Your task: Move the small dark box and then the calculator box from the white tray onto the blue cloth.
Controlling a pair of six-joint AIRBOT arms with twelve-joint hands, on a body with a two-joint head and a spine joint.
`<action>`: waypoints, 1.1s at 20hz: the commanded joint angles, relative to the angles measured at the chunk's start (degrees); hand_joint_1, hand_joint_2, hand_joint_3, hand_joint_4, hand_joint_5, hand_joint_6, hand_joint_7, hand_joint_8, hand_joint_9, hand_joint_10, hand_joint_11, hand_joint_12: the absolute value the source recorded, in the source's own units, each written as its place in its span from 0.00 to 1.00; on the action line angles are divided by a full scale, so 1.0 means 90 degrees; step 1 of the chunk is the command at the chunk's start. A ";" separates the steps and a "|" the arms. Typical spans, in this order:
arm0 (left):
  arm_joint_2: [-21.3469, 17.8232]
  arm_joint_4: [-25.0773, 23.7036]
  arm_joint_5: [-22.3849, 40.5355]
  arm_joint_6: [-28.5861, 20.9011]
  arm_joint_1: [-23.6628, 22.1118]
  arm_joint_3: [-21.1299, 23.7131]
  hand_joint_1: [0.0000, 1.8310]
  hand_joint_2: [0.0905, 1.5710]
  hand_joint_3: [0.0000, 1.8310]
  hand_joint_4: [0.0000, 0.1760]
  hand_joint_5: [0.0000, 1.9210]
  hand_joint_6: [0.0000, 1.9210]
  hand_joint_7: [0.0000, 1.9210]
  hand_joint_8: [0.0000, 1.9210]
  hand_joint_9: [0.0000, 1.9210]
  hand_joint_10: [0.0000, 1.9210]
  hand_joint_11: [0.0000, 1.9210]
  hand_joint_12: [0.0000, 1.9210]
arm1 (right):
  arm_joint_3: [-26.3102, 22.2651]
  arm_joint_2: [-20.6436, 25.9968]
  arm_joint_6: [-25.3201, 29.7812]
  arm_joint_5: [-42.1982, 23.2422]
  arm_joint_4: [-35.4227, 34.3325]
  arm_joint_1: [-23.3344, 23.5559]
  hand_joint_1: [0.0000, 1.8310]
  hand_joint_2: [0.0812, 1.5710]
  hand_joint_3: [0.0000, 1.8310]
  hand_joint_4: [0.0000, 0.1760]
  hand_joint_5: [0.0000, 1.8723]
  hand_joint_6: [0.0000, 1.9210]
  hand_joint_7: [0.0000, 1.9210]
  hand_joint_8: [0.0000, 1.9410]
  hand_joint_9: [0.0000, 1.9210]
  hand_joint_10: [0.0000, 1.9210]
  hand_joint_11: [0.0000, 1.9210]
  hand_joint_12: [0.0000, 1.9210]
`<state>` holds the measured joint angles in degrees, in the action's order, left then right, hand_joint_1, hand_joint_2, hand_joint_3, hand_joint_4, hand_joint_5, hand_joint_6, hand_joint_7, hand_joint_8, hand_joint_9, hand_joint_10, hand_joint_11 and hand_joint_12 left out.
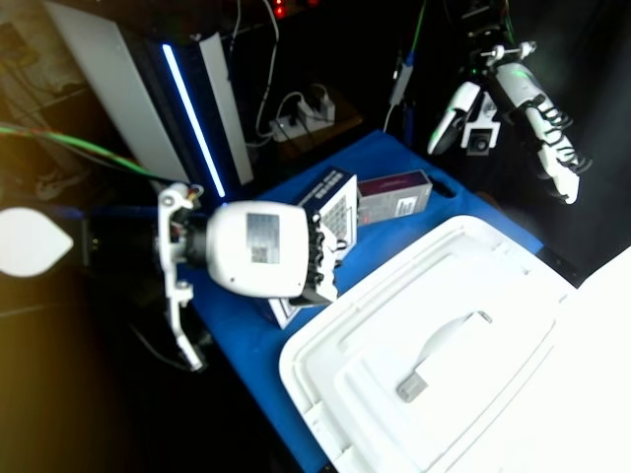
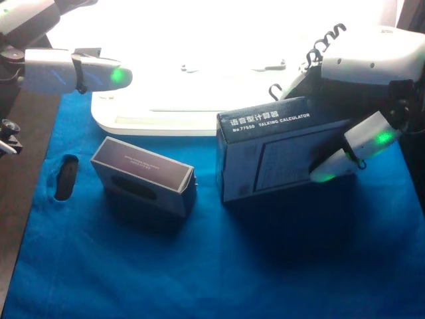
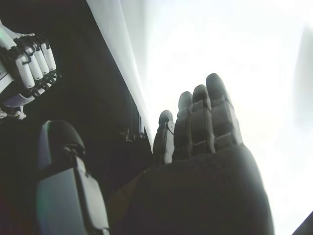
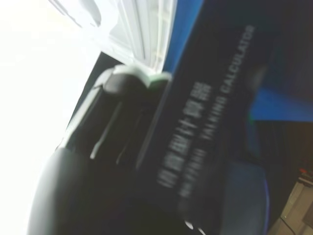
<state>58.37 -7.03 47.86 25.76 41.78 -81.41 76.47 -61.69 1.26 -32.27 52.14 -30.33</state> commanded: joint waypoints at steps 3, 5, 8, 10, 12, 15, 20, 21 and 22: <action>-0.0038 0.0232 0.0745 -0.0026 -0.0015 0.0023 0.32 0.55 0.00 0.94 0.00 0.00 0.07 0.00 0.06 0.00 0.00 0.26 | -0.0016 0.0020 -0.0002 -0.0447 -0.0294 0.0032 0.44 0.47 0.00 0.07 0.27 0.00 0.38 0.00 0.35 0.06 0.12 0.65; -0.0043 0.0238 0.0731 -0.0026 -0.0015 0.0022 0.32 0.55 0.00 0.93 0.00 0.00 0.06 0.00 0.05 0.00 0.00 0.25 | -0.0033 0.0027 -0.0002 -0.0447 -0.0294 0.0032 0.43 0.46 0.00 0.08 0.22 0.00 0.31 0.00 0.30 0.01 0.04 0.64; -0.0045 0.0238 0.0718 -0.0026 -0.0008 0.0024 0.33 0.55 0.00 0.94 0.00 0.00 0.07 0.00 0.05 0.00 0.00 0.23 | -0.0053 0.0034 -0.0002 -0.0449 -0.0295 0.0032 0.36 0.43 0.00 0.20 0.15 0.00 0.24 0.00 0.23 0.00 0.00 0.60; -0.0040 0.0238 0.0716 -0.0026 0.0003 0.0024 0.33 0.54 0.00 0.91 0.00 0.00 0.06 0.00 0.05 0.00 0.00 0.23 | -0.0062 0.0034 -0.0002 -0.0452 -0.0296 0.0032 0.33 0.41 0.00 0.27 0.11 0.00 0.22 0.00 0.21 0.00 0.00 0.55; -0.0040 0.0238 0.0711 -0.0027 0.0008 0.0025 0.32 0.55 0.00 0.92 0.00 0.00 0.05 0.00 0.05 0.00 0.00 0.20 | -0.0074 0.0034 -0.0002 -0.0457 -0.0297 0.0033 0.33 0.38 0.00 0.43 0.05 0.00 0.12 0.00 0.14 0.00 0.00 0.48; -0.0035 0.0250 0.0710 -0.0027 0.0013 0.0026 0.33 0.55 0.00 0.86 0.00 0.00 0.06 0.00 0.05 0.00 0.00 0.18 | -0.0080 0.0031 -0.0002 -0.0465 -0.0350 0.0048 0.35 0.35 0.00 0.53 0.00 0.00 0.07 0.00 0.12 0.00 0.00 0.36; -0.0013 0.0250 0.0624 -0.0026 0.0019 0.0012 0.33 0.57 0.00 0.93 0.00 0.00 0.06 0.00 0.05 0.00 0.00 0.20 | -0.0064 0.0106 -0.0002 -0.0562 -0.0523 0.0236 0.36 0.35 0.00 0.70 0.00 0.00 0.01 0.00 0.03 0.00 0.00 0.23; -0.0014 0.0250 0.0615 -0.0026 0.0020 0.0008 0.33 0.57 0.00 0.95 0.00 0.00 0.06 0.00 0.04 0.00 0.00 0.20 | -0.0074 0.0137 -0.0002 -0.0591 -0.0523 0.0329 0.38 0.36 0.00 0.41 0.00 0.00 0.00 0.00 0.05 0.00 0.00 0.26; -0.0014 0.0250 0.0610 -0.0026 0.0020 0.0003 0.33 0.57 0.00 0.99 0.00 0.00 0.05 0.00 0.04 0.00 0.00 0.20 | -0.0078 0.0159 -0.0002 -0.0609 -0.0523 0.0404 0.38 0.35 0.00 0.54 0.00 0.00 0.00 0.00 0.07 0.00 0.00 0.29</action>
<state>58.37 -6.83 47.07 25.76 42.37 -81.28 75.92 -60.18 1.19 -32.99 50.41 -26.96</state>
